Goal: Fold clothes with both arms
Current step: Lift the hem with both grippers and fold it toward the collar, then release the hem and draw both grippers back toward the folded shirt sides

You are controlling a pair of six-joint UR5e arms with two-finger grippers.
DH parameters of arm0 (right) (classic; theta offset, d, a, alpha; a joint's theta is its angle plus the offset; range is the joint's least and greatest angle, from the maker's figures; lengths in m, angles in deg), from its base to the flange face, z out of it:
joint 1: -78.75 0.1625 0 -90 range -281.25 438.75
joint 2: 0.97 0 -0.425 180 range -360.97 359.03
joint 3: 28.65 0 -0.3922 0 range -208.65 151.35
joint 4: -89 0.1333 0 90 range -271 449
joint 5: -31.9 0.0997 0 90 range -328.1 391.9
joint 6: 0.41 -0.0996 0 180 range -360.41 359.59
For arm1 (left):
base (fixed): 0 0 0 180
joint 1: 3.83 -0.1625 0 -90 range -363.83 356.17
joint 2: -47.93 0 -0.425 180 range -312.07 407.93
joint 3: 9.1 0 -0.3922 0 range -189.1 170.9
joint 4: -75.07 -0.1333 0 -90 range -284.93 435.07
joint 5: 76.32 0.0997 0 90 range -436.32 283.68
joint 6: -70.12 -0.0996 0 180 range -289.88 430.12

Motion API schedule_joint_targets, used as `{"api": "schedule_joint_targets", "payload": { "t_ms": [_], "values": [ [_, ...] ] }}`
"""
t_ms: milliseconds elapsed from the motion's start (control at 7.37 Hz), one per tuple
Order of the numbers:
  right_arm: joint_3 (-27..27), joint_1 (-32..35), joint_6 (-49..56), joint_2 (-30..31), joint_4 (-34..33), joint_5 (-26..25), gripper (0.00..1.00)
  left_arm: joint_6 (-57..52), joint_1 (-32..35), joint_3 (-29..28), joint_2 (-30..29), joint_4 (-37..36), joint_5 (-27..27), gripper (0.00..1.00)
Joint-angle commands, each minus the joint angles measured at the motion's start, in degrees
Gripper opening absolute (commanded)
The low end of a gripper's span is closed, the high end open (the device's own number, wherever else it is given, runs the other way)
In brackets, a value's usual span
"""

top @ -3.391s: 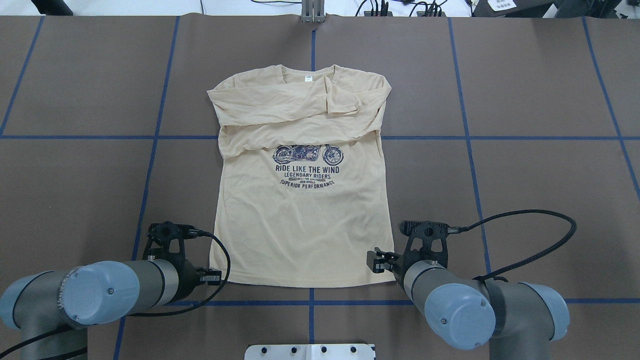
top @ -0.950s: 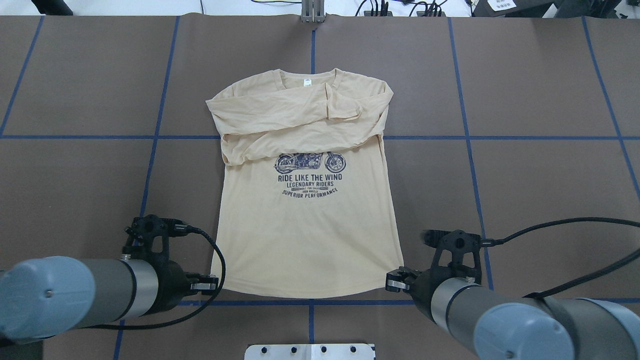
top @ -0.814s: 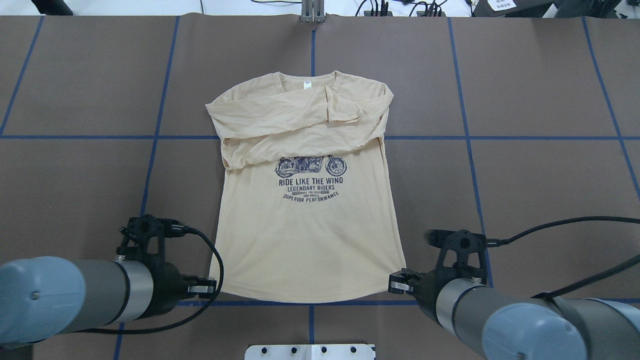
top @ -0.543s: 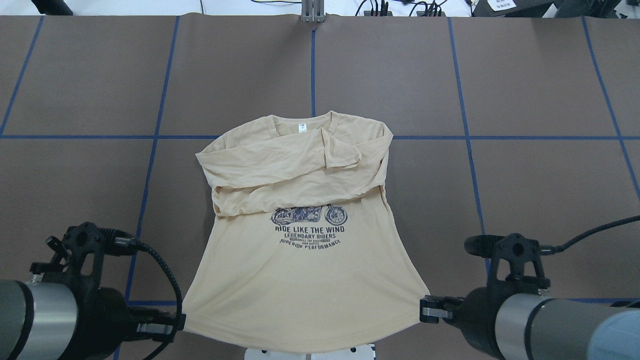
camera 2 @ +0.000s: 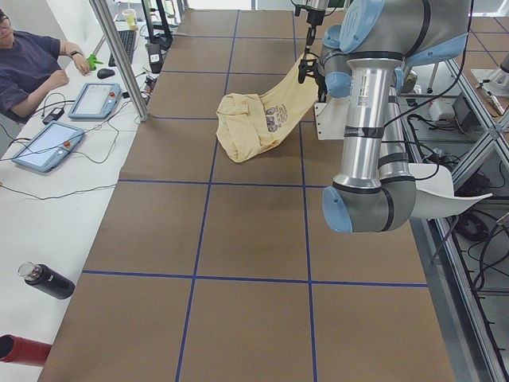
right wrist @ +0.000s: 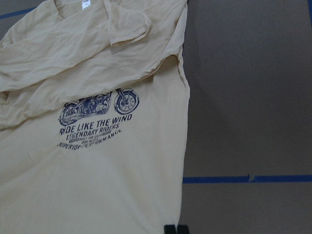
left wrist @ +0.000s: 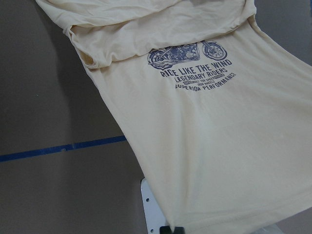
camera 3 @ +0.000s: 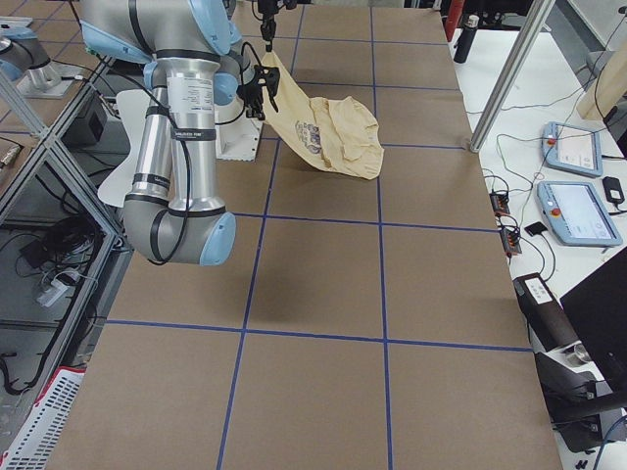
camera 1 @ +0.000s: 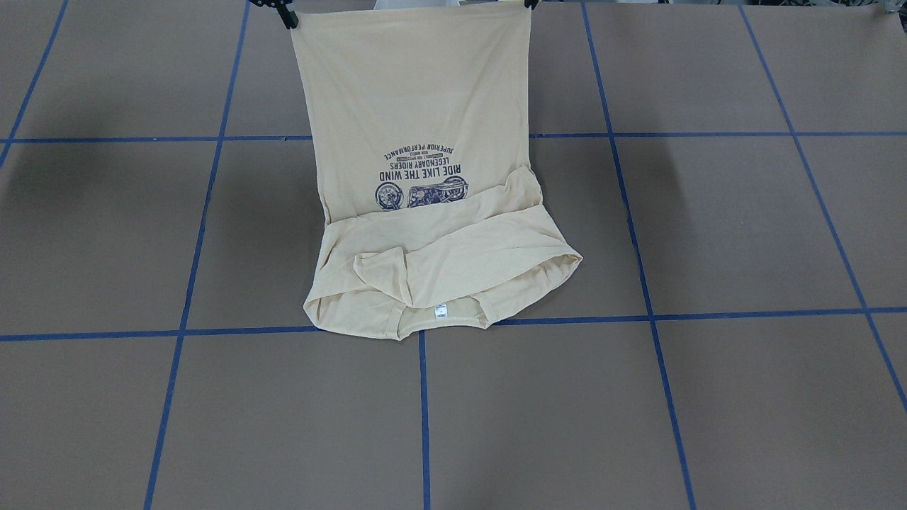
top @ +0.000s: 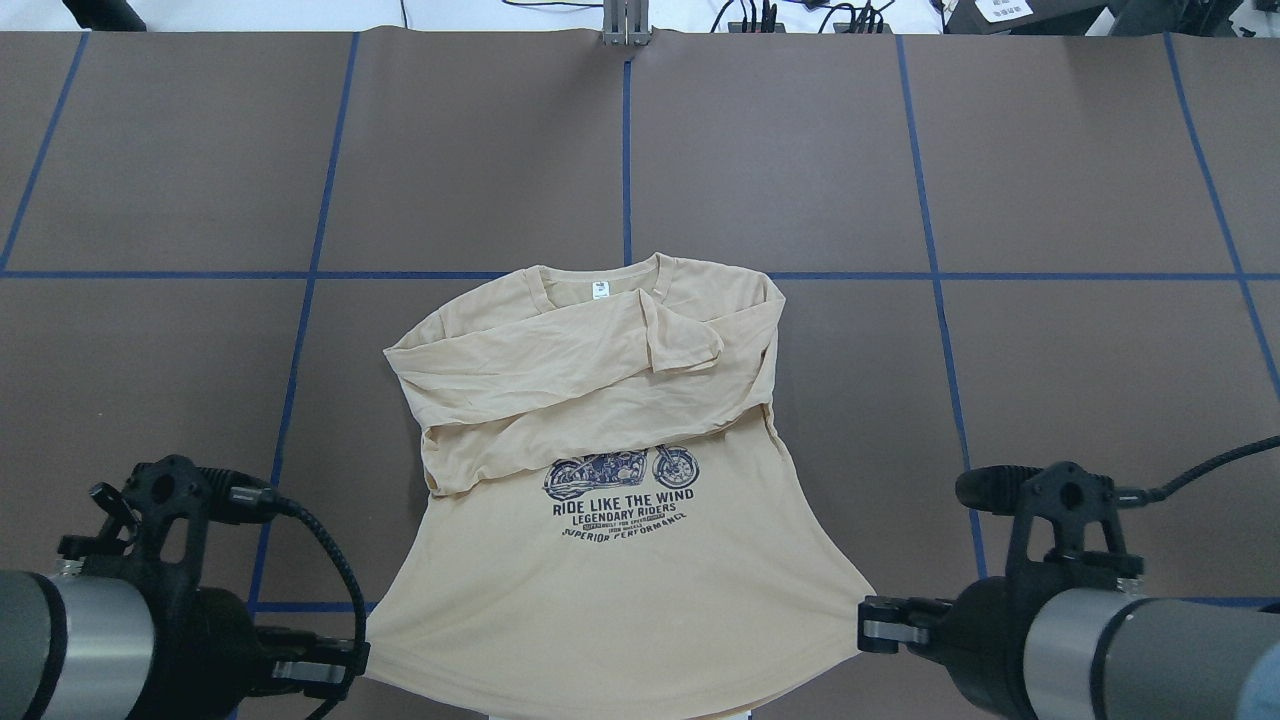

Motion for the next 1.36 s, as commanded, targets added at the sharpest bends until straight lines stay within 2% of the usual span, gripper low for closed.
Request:
{"api": "schedule_joint_targets", "payload": {
  "t_ms": [0, 136, 407, 543, 814, 1085, 1221],
  "values": [
    [-15.19, 6.50, 2.91, -11.24, 0.44, -0.42, 0.00, -1.47, 3.44, -9.76, -4.68, 0.04, 1.02, 0.00],
    [-20.93, 11.23, 7.72, -14.17, 1.92, -0.25, 0.00, -5.66, 7.29, -14.86, -8.01, 0.04, 1.37, 0.00],
    [-29.03, 18.28, 10.92, -14.46, 9.81, -0.07, 0.00, -12.52, 14.41, -21.48, -11.02, 0.13, 3.82, 0.00],
    [-30.81, 21.01, 13.28, -15.33, 12.28, -0.07, 0.00, -17.52, 18.10, -24.20, -11.21, 0.22, 3.83, 0.00],
    [-32.13, 25.41, 14.62, -17.52, 12.22, 2.46, 0.00, -24.41, 24.10, -30.52, -16.45, 0.48, 3.57, 0.00],
    [-40.63, 26.74, 14.97, -22.79, 12.40, 2.57, 0.00, -24.78, 25.78, -37.47, -20.08, 2.05, 3.66, 0.00],
    [-45.63, 27.27, 17.24, -24.29, 12.92, 2.57, 0.00, -24.86, 25.96, -42.20, -20.00, 6.15, 3.66, 0.00]
  ]
}}
